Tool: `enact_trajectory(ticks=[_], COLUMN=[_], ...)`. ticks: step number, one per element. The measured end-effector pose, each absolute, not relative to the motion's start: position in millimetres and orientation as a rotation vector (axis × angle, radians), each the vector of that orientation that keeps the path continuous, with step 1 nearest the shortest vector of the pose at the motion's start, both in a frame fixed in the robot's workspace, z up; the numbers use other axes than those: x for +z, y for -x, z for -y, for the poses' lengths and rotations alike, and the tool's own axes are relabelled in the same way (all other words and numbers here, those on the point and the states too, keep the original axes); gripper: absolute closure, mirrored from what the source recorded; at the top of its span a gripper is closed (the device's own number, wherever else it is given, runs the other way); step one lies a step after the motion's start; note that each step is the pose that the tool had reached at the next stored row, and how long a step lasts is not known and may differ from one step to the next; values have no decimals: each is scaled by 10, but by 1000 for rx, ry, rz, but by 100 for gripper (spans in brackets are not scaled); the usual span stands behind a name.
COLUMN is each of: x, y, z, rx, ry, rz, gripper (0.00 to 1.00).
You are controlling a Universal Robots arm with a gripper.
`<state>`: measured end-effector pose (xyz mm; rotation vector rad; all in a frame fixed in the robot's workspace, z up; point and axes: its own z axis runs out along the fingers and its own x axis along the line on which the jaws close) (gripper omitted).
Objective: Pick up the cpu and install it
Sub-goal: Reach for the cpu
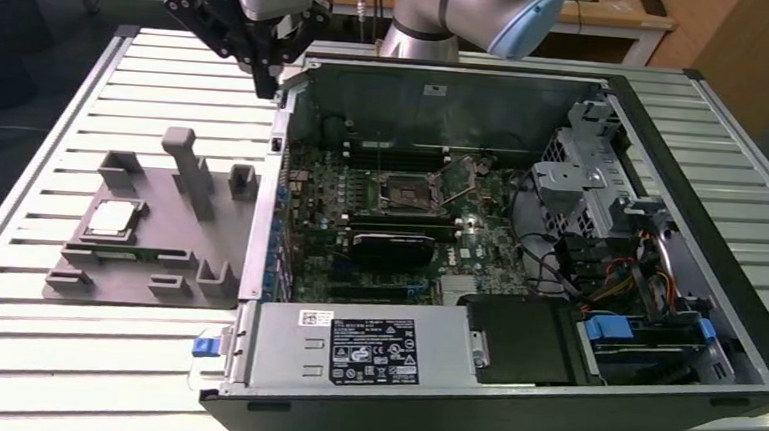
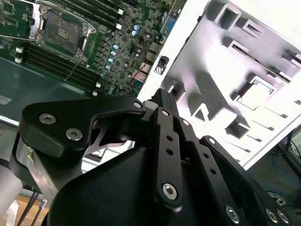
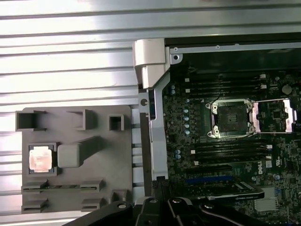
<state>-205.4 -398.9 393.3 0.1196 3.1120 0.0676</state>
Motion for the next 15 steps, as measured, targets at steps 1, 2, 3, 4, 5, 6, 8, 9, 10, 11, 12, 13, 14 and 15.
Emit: enact_trajectory(ticks=[1, 2, 3, 4, 5, 6, 8, 9, 10, 11, 12, 13, 14, 15], x=[3933, 3933, 3932, 3933, 3933, 3933, 3933, 3932, 3933, 3933, 3932, 3932, 3933, 3933], y=[2063, 2072, 2080, 2089, 2098, 2106, 2123, 2132, 2140, 2148, 2158, 2167, 2177, 2186], z=[3989, 3989, 3989, 3989, 3989, 3989, 3989, 3989, 3989, 3989, 3990, 3990, 3990, 3989], rx=[68, 68, 68, 68, 68, 68, 68, 68, 68, 68, 68, 68, 68, 68], ry=[-120, -120, -120, -120, -120, -120, -120, -120, -120, -120, -120, -120, -120, -120], rz=[-3112, -3112, -3112, -3112, -3112, -3112, -3112, -3112, -3112, -3112, -3112, -3112, -3112, -3112], gripper=[89, 89, 89, 89, 89, 89, 89, 89, 89, 89, 89, 89, 89, 89])
